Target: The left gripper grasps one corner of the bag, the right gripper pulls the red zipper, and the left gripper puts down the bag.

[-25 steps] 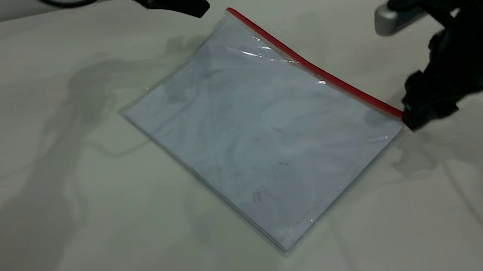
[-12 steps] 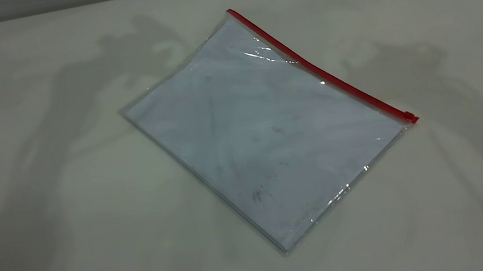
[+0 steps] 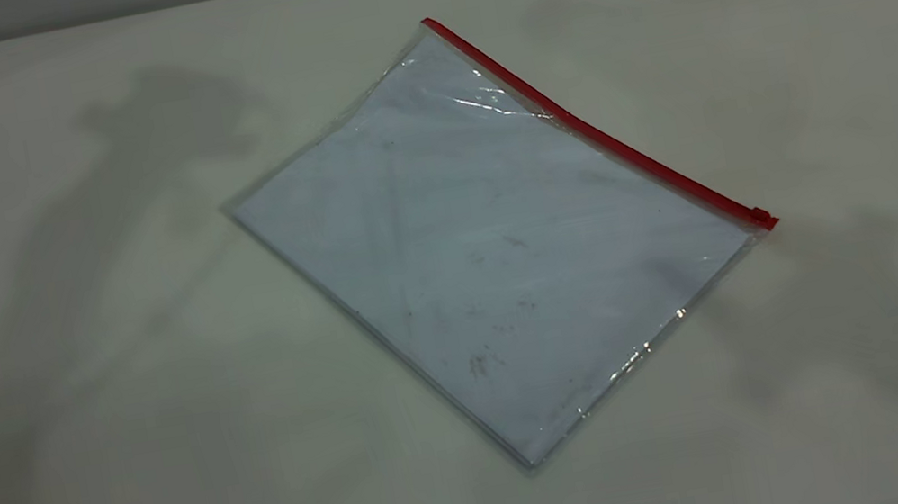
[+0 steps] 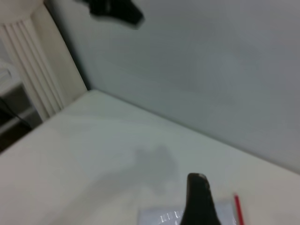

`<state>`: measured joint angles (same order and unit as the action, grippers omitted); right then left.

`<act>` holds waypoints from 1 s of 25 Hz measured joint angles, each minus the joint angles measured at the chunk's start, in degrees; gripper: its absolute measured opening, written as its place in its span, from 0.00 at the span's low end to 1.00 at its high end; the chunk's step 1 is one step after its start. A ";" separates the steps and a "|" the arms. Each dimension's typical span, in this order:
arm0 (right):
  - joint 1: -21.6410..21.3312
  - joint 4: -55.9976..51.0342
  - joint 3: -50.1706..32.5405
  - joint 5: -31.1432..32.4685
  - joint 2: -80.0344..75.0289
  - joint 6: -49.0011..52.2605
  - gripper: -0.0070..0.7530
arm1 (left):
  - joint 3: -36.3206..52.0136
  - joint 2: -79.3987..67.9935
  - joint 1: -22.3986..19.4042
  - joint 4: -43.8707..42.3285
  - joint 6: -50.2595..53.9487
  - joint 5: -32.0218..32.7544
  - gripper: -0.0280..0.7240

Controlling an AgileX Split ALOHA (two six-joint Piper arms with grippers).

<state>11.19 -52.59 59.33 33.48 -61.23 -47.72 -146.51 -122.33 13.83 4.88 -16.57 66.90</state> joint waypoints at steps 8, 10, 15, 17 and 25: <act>-3.39 36.99 4.14 19.05 19.33 30.65 0.77 | 10.97 13.93 0.00 -6.88 9.02 0.00 0.82; -3.39 39.77 3.85 22.30 23.15 32.68 0.77 | 17.53 18.32 0.00 -6.93 10.55 0.00 0.82; -3.39 40.35 -1.59 27.32 32.84 33.63 0.77 | 35.04 30.34 0.00 -6.93 11.76 0.00 0.82; -3.39 40.35 -5.68 28.56 36.33 34.05 0.77 | 42.32 34.79 0.00 -6.93 11.75 0.00 0.82; -3.39 42.46 -18.58 34.75 50.36 34.61 0.77 | 66.82 50.70 0.00 -6.93 11.81 0.00 0.82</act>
<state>7.81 -10.12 40.74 68.24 -10.86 -13.11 -79.70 -71.63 13.83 -2.05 -4.76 66.90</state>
